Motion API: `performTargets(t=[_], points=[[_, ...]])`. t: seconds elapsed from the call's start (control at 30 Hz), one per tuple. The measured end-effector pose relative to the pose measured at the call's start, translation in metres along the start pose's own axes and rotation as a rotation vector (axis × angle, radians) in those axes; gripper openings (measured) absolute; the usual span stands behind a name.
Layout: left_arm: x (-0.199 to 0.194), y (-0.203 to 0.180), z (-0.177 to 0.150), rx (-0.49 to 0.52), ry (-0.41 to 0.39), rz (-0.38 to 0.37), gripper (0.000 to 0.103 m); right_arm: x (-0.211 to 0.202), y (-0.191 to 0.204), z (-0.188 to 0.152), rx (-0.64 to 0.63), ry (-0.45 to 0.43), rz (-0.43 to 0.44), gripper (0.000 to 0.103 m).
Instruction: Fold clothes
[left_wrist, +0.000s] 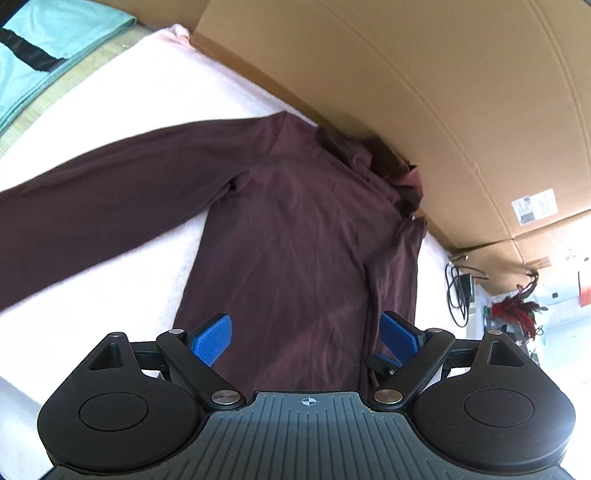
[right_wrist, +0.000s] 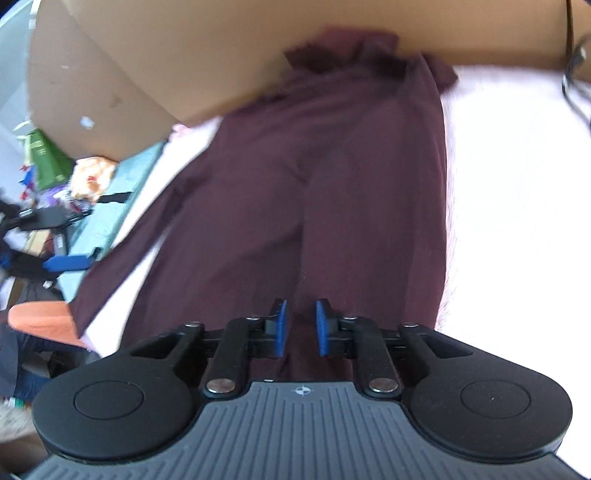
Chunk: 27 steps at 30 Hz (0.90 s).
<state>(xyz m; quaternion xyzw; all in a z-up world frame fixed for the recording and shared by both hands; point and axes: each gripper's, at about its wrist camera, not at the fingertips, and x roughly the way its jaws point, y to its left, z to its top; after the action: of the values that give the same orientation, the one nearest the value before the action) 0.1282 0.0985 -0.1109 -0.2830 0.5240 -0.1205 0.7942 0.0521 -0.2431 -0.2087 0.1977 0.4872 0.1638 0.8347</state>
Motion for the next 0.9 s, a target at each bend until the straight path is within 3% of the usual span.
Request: performTargets(t=[0.03,0.3,0.5,0.67,0.9], points=[[0.0,0.001,-0.001,0.006,0.005,-0.002,0.094,0.004,0.001,-0.001,0.0,0.001,-0.006,0.01],[0.012,0.01,0.003,0.057,0.083,-0.093,0.096,-0.03,0.029,-0.005,-0.011,-0.095,-0.086,0.012],[0.036,0.004,0.001,0.105,0.186,-0.176,0.096,-0.006,0.06,-0.02,-0.051,-0.042,-0.191,0.012],[0.046,-0.008,-0.006,0.162,0.232,-0.195,0.096,0.012,0.059,-0.019,-0.043,-0.08,-0.337,0.012],[0.045,-0.01,-0.004,0.171,0.234,-0.202,0.097,0.023,0.05,-0.017,-0.01,-0.075,-0.339,0.011]])
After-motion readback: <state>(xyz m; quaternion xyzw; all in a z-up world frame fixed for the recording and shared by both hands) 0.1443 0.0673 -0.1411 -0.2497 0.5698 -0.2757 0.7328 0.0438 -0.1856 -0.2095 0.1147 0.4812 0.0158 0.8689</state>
